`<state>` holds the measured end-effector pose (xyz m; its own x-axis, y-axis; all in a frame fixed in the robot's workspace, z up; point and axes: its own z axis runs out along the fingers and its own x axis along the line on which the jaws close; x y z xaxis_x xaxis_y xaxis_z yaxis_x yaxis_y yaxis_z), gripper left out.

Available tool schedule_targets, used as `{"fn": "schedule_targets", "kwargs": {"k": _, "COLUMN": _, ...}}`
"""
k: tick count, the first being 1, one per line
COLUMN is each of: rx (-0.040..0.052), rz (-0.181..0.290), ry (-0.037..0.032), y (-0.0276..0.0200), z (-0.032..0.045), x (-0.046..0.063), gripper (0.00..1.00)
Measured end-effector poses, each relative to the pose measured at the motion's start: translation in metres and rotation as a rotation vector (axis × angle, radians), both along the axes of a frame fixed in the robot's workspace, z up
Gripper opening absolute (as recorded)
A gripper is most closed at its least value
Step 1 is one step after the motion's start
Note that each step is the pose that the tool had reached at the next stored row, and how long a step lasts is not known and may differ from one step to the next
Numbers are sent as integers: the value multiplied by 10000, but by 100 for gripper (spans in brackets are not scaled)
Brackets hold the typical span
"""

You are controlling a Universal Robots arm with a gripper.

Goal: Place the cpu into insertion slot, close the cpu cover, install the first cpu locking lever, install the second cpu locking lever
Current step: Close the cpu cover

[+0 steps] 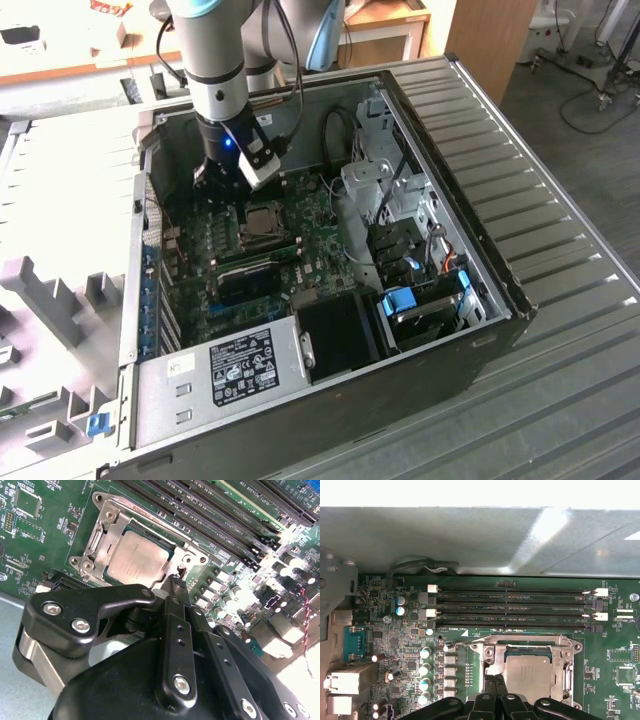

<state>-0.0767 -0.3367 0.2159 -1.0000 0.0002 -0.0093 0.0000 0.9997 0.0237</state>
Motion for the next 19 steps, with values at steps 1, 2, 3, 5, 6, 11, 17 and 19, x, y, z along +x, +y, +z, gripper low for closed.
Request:
{"fn": "schedule_targets", "kwargs": {"k": 1, "rx": 0, "rz": 1, "ry": 0, "y": 0, "z": 3, "x": 0, "gripper": 10}}
{"fn": "schedule_targets", "kwargs": {"k": 2, "rx": 1, "rz": 0, "ry": -1, "y": 0, "z": 6, "x": 0, "gripper": 10}}
{"fn": "schedule_targets", "kwargs": {"k": 3, "rx": 0, "rz": 0, "ry": 0, "y": 0, "z": 11, "x": 0, "gripper": 10}}
{"fn": "schedule_targets", "kwargs": {"k": 5, "rx": 1, "rz": 1, "ry": -1, "y": 0, "z": 21, "x": 0, "gripper": 10}}
{"fn": "schedule_targets", "kwargs": {"k": 6, "rx": 1, "rz": 0, "ry": -1, "y": 0, "z": 28, "x": 0, "gripper": 10}}
{"fn": "schedule_targets", "kwargs": {"k": 11, "rx": 0, "rz": 1, "ry": -1, "y": 0, "z": 70, "x": 0, "gripper": 10}}
{"fn": "schedule_targets", "kwargs": {"k": 17, "rx": 4, "rz": 1, "ry": -2, "y": 1, "z": 96, "x": 1, "gripper": 10}}
{"fn": "schedule_targets", "kwargs": {"k": 19, "rx": 1, "rz": 1, "ry": -1, "y": 0, "z": 97, "x": 0, "gripper": 10}}
